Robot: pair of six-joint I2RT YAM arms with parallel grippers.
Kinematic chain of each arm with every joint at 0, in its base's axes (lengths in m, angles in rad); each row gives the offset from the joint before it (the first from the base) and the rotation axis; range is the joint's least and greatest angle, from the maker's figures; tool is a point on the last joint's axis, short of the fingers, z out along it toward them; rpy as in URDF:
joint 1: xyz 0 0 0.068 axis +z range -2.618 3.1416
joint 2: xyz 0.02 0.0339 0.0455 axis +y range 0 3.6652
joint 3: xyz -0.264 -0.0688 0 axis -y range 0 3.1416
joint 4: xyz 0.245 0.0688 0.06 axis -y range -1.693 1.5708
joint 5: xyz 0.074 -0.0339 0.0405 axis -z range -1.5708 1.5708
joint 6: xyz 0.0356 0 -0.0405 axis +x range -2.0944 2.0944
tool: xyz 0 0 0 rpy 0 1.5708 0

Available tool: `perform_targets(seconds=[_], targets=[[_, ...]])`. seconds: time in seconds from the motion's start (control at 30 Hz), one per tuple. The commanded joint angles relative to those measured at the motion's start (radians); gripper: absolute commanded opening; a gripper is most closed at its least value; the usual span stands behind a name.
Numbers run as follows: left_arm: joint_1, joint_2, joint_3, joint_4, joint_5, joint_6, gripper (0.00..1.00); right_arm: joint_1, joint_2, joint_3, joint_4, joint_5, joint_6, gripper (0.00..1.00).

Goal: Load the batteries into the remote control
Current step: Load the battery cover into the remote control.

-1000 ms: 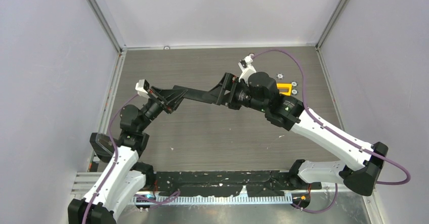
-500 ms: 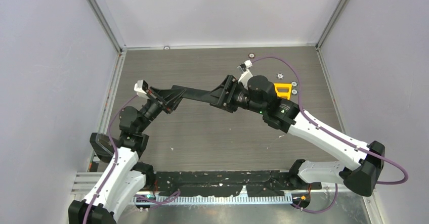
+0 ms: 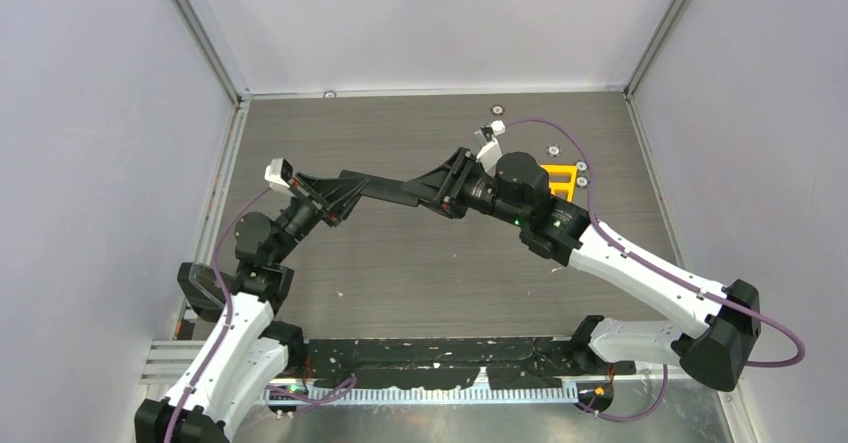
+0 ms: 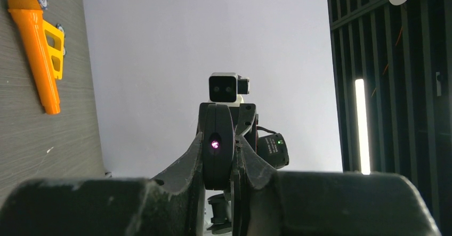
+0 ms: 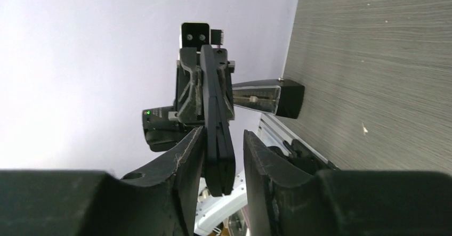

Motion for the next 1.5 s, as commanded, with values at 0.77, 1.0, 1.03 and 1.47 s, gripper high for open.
perform_targets(seconds=[0.77, 1.0, 1.03, 1.47], targets=[[0.003, -0.013, 0.004, 0.060, -0.013, -0.013, 0.00, -0.011, 0.030, -0.014, 0.136, -0.077, 0.043, 0.51], [0.002, -0.008, 0.003, 0.060, -0.021, -0.023, 0.00, -0.012, 0.064, -0.013, 0.166, -0.113, 0.042, 0.41], [0.003, -0.008, 0.002, 0.060, -0.021, -0.025, 0.00, -0.011, 0.070, -0.010, 0.166, -0.115, 0.042, 0.40], [-0.002, 0.002, -0.010, 0.076, -0.015, -0.012, 0.00, -0.010, 0.134, 0.017, 0.197, -0.105, 0.040, 0.17]])
